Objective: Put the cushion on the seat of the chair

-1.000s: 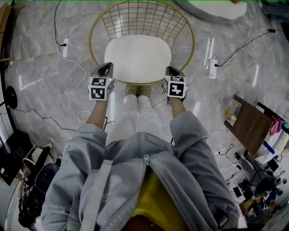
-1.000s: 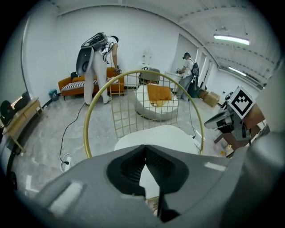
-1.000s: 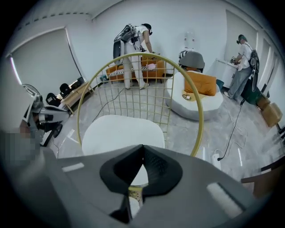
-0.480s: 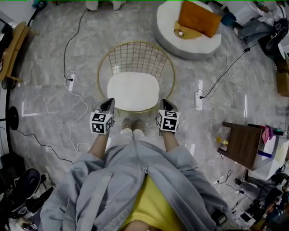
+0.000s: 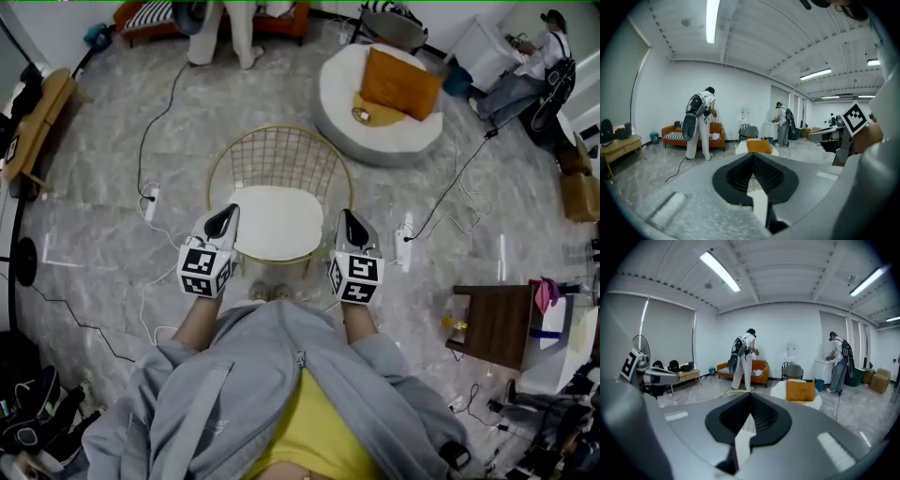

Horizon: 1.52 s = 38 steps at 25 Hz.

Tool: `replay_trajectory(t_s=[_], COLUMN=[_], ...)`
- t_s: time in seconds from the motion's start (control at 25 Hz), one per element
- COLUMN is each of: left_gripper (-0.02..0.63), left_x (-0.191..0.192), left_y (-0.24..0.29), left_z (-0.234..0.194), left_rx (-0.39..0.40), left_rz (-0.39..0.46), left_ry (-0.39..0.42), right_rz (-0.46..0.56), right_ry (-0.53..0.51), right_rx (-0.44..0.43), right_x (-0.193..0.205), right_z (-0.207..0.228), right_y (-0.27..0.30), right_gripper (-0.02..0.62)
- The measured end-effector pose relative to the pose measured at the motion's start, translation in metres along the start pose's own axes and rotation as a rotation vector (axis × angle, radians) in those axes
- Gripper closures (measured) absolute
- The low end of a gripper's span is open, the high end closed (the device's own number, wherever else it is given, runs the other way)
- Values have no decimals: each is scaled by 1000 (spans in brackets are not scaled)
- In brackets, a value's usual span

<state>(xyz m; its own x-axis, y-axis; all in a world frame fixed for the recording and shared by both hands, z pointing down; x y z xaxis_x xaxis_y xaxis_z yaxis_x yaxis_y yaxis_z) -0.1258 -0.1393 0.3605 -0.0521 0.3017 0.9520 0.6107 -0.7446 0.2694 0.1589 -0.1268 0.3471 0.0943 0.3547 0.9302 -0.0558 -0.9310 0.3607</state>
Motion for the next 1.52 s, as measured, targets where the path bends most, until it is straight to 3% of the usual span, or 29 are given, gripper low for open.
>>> replay_trajectory(t_s=[0.32,0.56,0.68,0.88,1.52], left_gripper=[598,598,598,598,598], left_x=[-100,-138,-134,-115,-113], left_y=[-18,-30,-29,-24,-17], left_z=[27,46,48,40,40], left_rx=[-8,-21,-25,-25,-1], left_rz=[212,294,292,240,238], left_ry=[176,265,255,204,198], right_rz=[305,450,424,329,340], right_ry=[5,-78,-87,-10,-49], right_rx=[-22,-18,-31,-55,-69], right_x=[-103,-135,-126,-103,-105], right_z=[-11,-21,-25,-24,-29], right_y=[-42,-68,-62,-53,-48], right_gripper=[595,595,597,597,596])
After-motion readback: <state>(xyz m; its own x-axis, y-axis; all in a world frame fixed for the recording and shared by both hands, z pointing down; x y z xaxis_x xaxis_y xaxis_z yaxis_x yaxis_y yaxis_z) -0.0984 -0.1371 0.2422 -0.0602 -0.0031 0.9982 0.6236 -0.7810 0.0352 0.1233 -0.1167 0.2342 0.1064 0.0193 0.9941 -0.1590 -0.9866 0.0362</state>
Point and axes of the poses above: the fingertips, and each gripper's own axes: y forward along the fingers, z to its right, x out of its underside, the point moved 7 cm from there along -y, backward along the fingers, and after that the axes turned 8 degrees about x, right-handed, at the moved point
